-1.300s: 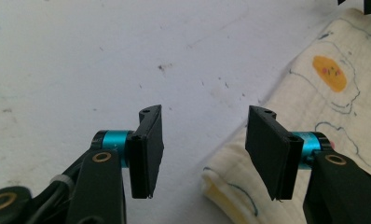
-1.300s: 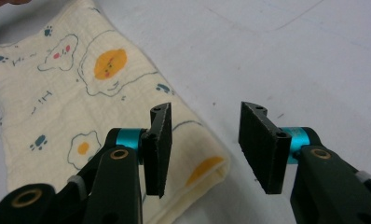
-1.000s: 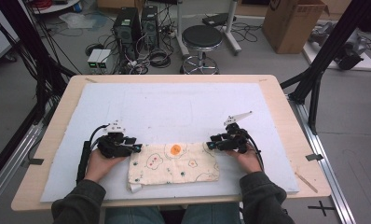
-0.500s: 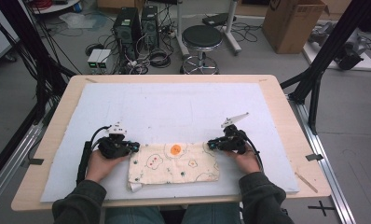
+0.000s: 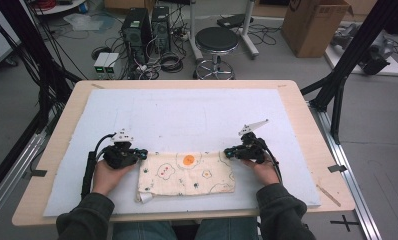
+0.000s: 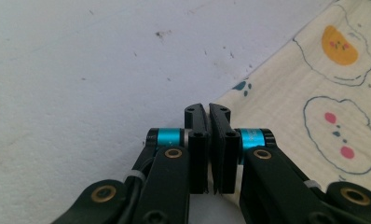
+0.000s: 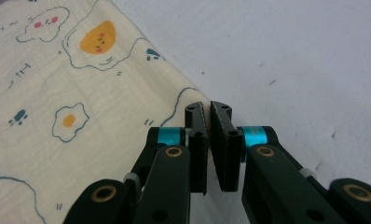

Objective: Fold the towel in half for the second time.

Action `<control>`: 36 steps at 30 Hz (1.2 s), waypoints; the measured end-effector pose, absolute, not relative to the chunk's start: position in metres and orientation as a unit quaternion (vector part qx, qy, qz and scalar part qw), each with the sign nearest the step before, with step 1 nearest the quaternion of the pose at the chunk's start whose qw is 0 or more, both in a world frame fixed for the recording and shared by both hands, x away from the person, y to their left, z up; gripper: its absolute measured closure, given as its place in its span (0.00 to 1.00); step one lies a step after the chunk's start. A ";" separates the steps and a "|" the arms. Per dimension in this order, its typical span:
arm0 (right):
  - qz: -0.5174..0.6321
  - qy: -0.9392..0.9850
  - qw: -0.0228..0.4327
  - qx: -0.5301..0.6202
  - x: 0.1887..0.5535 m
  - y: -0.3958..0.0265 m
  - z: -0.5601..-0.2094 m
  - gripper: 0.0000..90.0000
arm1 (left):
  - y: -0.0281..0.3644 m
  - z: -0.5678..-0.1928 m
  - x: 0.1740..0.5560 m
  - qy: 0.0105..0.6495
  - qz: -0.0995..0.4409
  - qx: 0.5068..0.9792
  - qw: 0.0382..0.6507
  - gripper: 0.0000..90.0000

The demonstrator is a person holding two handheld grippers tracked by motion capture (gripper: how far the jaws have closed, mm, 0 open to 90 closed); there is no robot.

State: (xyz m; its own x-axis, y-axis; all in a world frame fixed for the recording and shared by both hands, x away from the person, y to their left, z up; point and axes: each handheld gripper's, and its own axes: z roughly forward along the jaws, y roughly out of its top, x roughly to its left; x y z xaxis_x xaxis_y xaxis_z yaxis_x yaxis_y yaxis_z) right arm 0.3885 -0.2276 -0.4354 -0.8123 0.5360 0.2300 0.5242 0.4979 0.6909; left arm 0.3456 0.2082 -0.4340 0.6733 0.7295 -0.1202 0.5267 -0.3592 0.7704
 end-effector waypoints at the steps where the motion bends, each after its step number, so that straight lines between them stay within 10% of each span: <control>1: 0.398 0.864 0.007 0.308 0.389 -0.228 -0.434 0.95 | 0.209 -0.432 0.346 0.384 0.127 0.813 0.420 0.96; 36: 0.428 0.831 0.024 0.355 0.451 -0.224 -0.419 0.95 | 0.206 -0.419 0.394 0.403 0.180 0.776 0.451 0.95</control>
